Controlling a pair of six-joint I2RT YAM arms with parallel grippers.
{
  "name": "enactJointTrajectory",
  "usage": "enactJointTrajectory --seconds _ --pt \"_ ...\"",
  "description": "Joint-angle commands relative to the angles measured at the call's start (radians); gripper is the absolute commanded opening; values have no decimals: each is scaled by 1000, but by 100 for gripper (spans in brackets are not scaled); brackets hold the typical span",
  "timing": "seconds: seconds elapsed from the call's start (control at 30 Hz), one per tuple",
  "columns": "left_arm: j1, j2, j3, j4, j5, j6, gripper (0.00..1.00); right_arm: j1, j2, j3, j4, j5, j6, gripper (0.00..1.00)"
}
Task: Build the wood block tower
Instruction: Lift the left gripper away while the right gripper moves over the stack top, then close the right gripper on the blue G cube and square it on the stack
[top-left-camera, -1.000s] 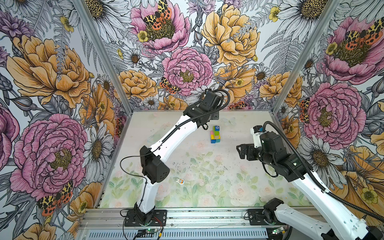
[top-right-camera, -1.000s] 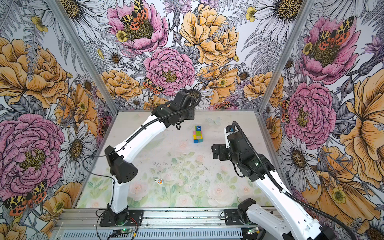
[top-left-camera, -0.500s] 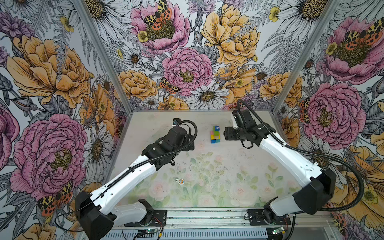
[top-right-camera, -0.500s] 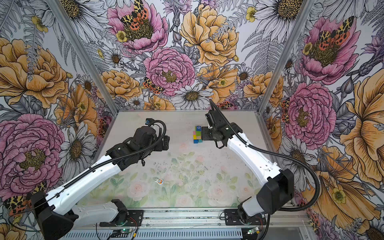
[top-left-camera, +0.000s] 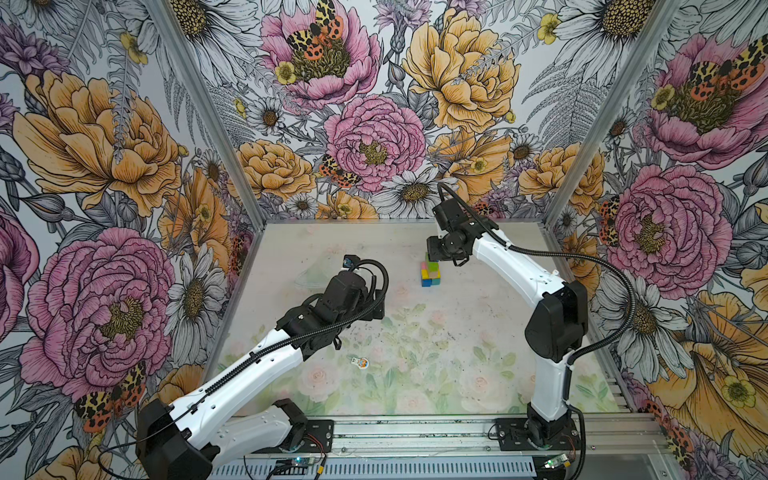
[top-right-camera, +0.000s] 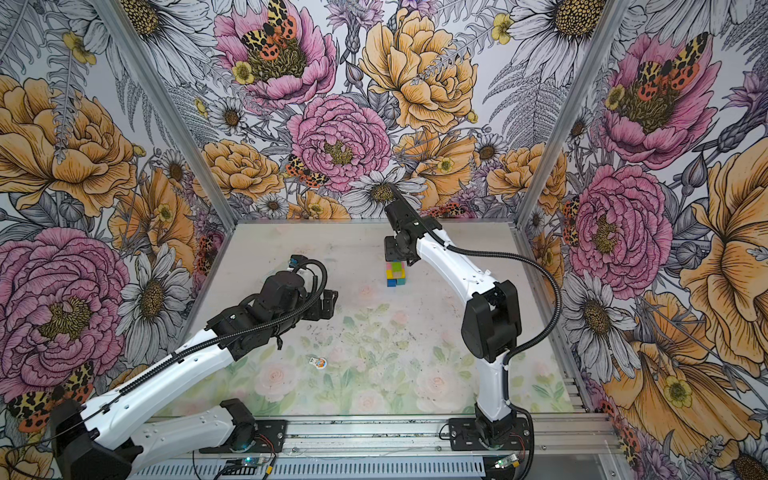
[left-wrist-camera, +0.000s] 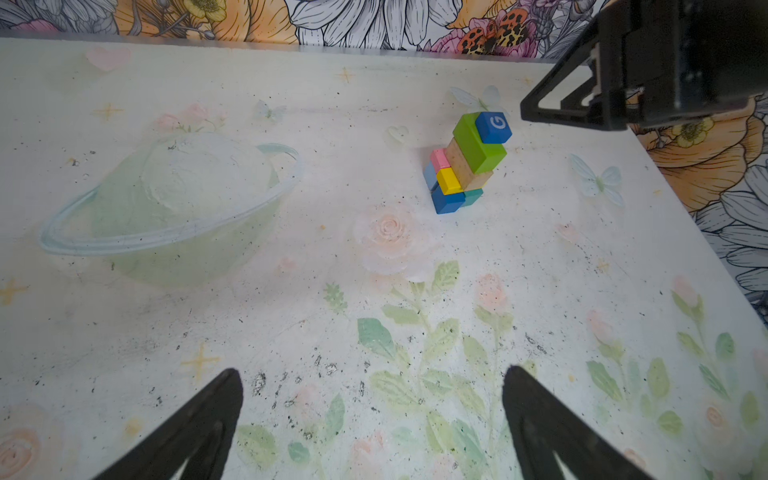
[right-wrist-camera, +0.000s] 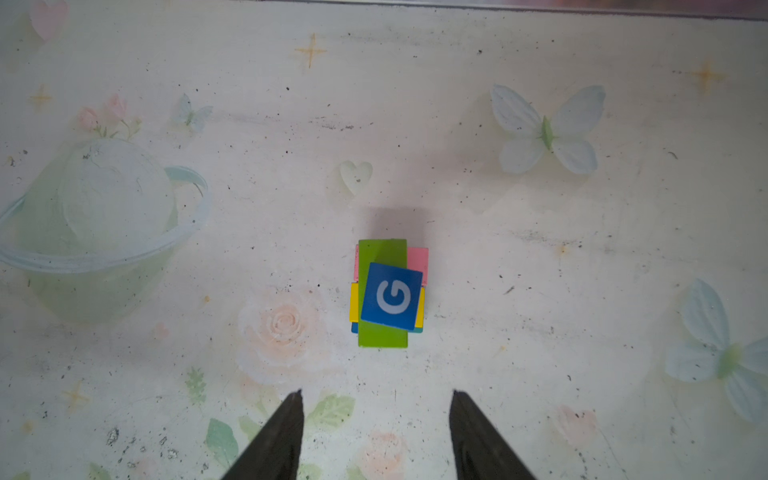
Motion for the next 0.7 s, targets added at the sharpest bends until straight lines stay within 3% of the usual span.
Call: enactJointTrajectory --seconds 0.0,0.3,0.67 --pt "26 -27 -9 38 32 35 99 -14 35 71 -53 7 -7 58" --pt "84 -52 -28 52 93 40 99 -21 130 180 -105 1 -10 60" --pt "104 -48 -31 61 124 40 99 -24 188 216 -116 -13 -14 52"
